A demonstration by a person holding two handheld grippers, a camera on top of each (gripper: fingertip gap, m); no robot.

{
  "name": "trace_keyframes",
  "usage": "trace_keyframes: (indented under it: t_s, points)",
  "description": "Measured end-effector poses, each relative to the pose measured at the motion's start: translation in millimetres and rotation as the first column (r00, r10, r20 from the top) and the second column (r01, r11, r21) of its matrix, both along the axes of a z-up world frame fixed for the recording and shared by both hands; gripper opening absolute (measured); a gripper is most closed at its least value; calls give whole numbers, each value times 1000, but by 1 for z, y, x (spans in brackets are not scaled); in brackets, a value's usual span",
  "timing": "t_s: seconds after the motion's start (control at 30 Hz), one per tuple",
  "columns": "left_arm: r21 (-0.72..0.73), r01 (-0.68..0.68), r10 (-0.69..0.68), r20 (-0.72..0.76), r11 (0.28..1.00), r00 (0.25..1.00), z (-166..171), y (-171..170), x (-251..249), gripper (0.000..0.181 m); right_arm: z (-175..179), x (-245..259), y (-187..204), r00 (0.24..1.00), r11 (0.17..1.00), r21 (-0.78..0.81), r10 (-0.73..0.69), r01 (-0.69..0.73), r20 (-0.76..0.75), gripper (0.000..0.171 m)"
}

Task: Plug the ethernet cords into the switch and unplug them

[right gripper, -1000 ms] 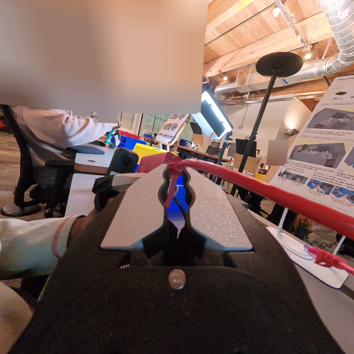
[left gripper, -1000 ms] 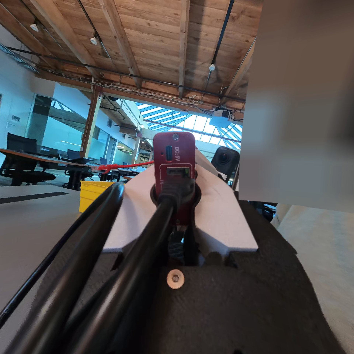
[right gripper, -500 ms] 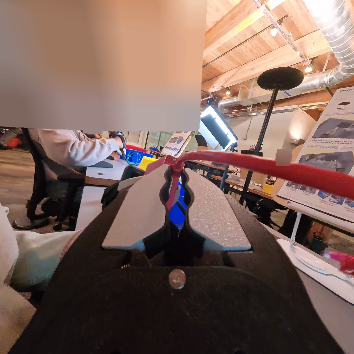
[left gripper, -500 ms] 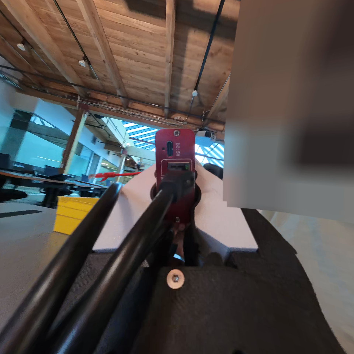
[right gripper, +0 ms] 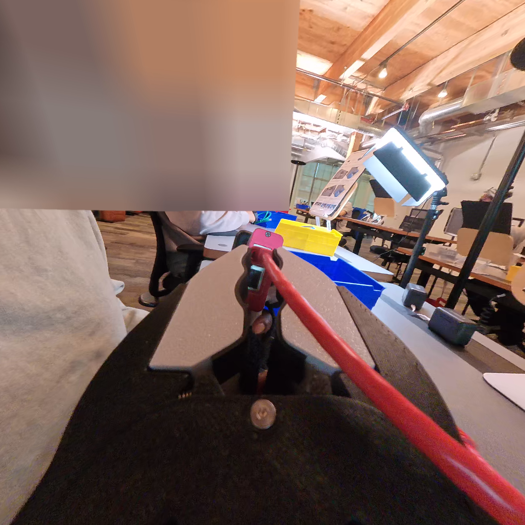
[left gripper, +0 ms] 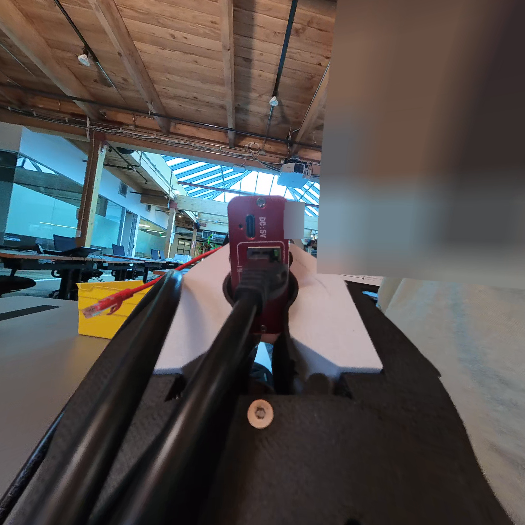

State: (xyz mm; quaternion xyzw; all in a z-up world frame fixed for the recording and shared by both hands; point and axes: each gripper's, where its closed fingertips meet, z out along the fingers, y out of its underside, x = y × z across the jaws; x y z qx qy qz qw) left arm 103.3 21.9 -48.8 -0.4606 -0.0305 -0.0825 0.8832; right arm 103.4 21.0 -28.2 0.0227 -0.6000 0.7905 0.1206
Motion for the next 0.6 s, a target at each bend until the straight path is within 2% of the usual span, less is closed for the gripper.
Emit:
trace_keyframes:
  t_s: [0.2,0.3,0.33,0.37,0.5,0.6]
  points:
    - [-13,-9,9,-18,1000,1000,-1,2,1,29,-2,2,1,994,997,-9,81,-81,72,15]
    - [-43,-22,21,-17,999,1000,-4,5,0,30,-8,4,-3,988,993,28,115,-118,100,24]
    - [-38,-20,20,-20,999,1000,-4,5,0,29,-7,3,-2,990,993,21,111,-114,90,21]
    - [-42,-12,10,-29,999,1000,-4,5,2,29,-6,3,0,993,995,21,99,-101,67,16]
    - [-57,-45,43,-48,997,998,-5,7,2,28,-9,1,1,998,997,61,52,-53,22,15]
    - [-82,-203,193,-119,976,974,-8,9,-5,29,-11,-7,3,990,989,96,-100,109,-99,14]
